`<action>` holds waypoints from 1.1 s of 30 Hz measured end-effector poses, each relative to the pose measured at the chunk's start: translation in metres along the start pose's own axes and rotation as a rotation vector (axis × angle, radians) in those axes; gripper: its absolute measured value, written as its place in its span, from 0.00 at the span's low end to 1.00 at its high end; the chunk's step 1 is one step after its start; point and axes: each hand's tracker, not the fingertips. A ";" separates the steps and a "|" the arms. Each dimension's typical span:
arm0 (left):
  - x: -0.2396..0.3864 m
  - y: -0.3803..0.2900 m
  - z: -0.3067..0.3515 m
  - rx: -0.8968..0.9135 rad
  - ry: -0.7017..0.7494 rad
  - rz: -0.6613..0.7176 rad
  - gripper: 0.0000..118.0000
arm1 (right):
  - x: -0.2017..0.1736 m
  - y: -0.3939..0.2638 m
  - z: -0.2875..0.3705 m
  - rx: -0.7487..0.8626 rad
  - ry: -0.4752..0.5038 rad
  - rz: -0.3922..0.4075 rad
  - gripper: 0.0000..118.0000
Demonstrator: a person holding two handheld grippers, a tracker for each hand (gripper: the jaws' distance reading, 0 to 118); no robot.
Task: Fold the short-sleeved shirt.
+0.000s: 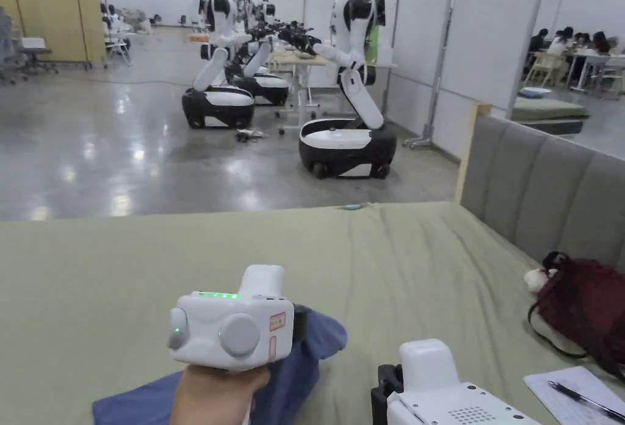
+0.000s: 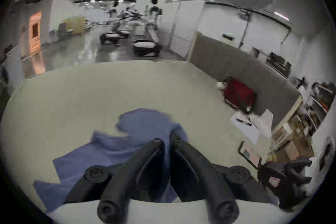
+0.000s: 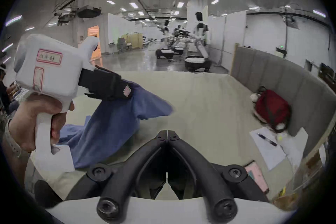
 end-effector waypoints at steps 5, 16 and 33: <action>0.031 -0.041 -0.090 -0.205 0.050 -0.018 0.00 | 0.056 -0.011 0.012 -0.014 -0.057 -0.038 0.02; 0.032 -0.085 -0.079 -0.179 0.111 -0.020 0.91 | 0.070 -0.026 0.008 -0.010 -0.016 -0.073 0.02; -0.117 -0.211 0.261 0.099 0.541 0.044 0.00 | -0.067 -0.003 0.021 0.122 0.170 -0.108 0.02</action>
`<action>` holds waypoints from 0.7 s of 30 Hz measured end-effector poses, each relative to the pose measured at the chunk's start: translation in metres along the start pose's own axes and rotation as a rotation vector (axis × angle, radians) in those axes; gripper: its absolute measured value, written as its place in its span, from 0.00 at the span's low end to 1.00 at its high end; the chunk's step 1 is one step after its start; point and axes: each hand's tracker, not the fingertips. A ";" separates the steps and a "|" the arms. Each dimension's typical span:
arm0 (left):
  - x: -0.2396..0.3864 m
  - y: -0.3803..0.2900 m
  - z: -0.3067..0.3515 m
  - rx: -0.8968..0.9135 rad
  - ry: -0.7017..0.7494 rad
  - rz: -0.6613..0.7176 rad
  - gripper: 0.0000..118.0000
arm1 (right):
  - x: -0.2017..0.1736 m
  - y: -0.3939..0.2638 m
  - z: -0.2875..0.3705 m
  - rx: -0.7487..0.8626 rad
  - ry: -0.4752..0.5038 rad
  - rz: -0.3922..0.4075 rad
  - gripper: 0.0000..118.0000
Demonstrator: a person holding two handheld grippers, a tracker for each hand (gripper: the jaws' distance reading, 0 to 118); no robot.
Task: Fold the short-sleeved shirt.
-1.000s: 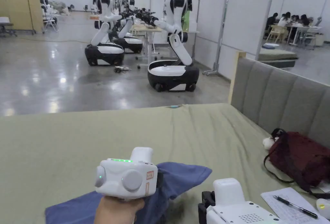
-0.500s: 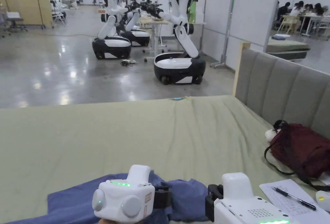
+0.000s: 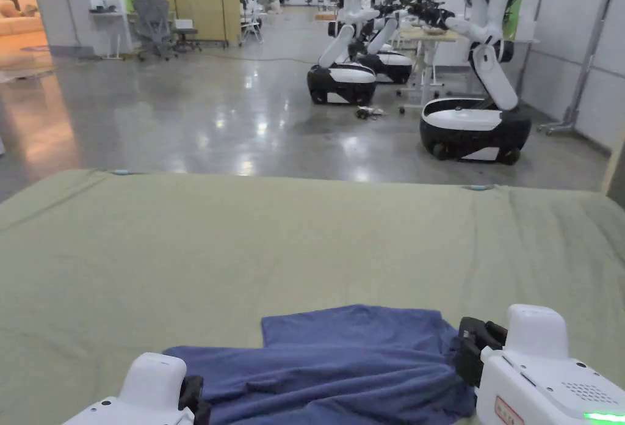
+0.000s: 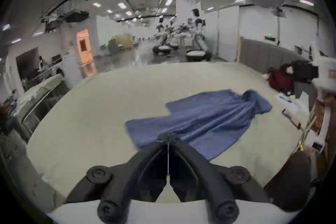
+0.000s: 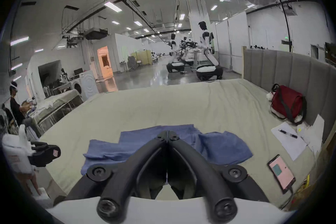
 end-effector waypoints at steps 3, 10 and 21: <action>-0.037 -0.002 -0.011 -0.081 -0.012 0.070 0.00 | -0.012 -0.007 -0.005 -0.022 0.009 0.010 0.02; -0.094 0.012 -0.117 -0.198 0.041 0.112 0.00 | -0.013 -0.012 -0.017 -0.079 -0.015 0.054 0.02; -0.085 0.029 -0.275 -0.395 0.160 0.014 0.86 | 0.057 -0.018 -0.039 -0.148 -0.161 0.031 0.02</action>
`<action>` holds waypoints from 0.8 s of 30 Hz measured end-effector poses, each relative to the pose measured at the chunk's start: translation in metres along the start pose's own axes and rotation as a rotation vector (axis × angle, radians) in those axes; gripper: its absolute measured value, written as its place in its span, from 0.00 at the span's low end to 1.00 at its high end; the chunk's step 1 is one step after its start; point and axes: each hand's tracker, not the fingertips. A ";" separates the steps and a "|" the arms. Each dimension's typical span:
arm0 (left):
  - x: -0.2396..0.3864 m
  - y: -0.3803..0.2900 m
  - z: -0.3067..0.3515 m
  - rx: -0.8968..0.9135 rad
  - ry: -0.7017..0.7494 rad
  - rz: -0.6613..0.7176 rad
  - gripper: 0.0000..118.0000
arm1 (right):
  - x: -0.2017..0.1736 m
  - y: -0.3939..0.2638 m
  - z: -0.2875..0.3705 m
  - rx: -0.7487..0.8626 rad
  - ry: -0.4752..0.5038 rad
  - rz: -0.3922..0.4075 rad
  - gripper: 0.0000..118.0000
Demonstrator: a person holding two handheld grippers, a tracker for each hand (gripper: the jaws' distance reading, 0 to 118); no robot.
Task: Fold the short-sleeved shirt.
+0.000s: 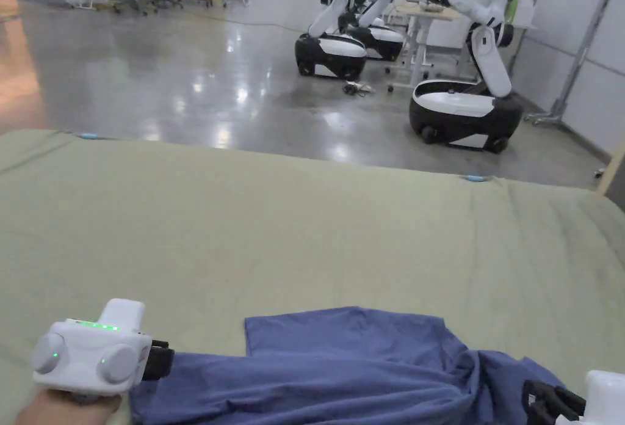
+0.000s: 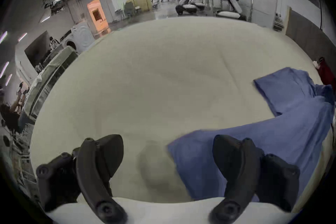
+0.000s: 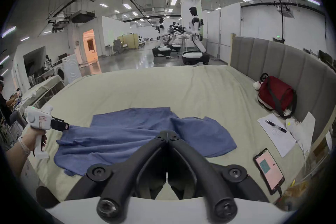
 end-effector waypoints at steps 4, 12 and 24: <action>0.004 -0.005 -0.017 -0.013 0.026 -0.005 0.75 | 0.046 -0.003 -0.016 -0.061 -0.090 0.002 0.02; 0.027 -0.014 0.038 0.071 -0.038 -0.140 0.01 | 0.159 -0.004 -0.112 -0.334 -0.226 -0.073 0.17; 0.019 -0.010 0.073 0.106 -0.133 -0.018 0.01 | 0.153 -0.042 -0.175 -0.518 -0.082 0.025 0.58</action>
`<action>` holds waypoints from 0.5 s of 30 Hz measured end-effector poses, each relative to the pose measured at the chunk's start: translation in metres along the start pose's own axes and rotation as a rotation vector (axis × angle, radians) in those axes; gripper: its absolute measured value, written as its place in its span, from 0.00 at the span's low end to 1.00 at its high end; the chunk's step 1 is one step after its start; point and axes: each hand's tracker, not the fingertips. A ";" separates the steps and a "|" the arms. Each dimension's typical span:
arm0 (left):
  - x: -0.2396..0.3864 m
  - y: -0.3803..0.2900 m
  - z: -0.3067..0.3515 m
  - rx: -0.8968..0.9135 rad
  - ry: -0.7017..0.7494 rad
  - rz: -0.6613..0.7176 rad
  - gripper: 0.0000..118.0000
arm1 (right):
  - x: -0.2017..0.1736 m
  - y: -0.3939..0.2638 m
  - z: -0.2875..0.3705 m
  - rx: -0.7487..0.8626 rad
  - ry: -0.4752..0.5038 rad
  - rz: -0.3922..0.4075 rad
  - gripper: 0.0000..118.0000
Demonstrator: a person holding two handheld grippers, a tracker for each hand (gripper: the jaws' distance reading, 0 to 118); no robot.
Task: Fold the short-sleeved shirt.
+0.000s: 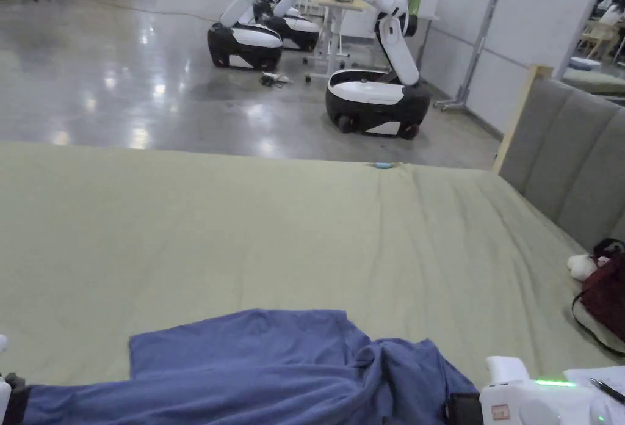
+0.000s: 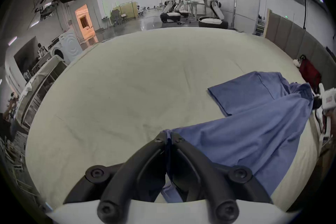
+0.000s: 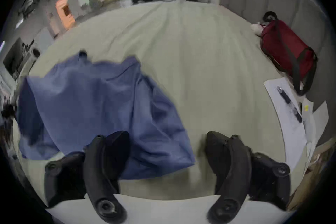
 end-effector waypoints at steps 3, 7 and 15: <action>-0.003 0.001 -0.003 -0.015 0.001 0.034 0.01 | -0.006 -0.002 0.014 0.070 0.002 0.003 0.11; -0.016 0.005 -0.006 -0.017 0.016 0.074 0.01 | 0.000 0.012 0.033 0.053 0.025 -0.028 0.10; -0.039 0.073 0.085 0.155 0.026 0.001 0.01 | 0.002 0.086 0.161 0.260 0.066 -0.005 0.10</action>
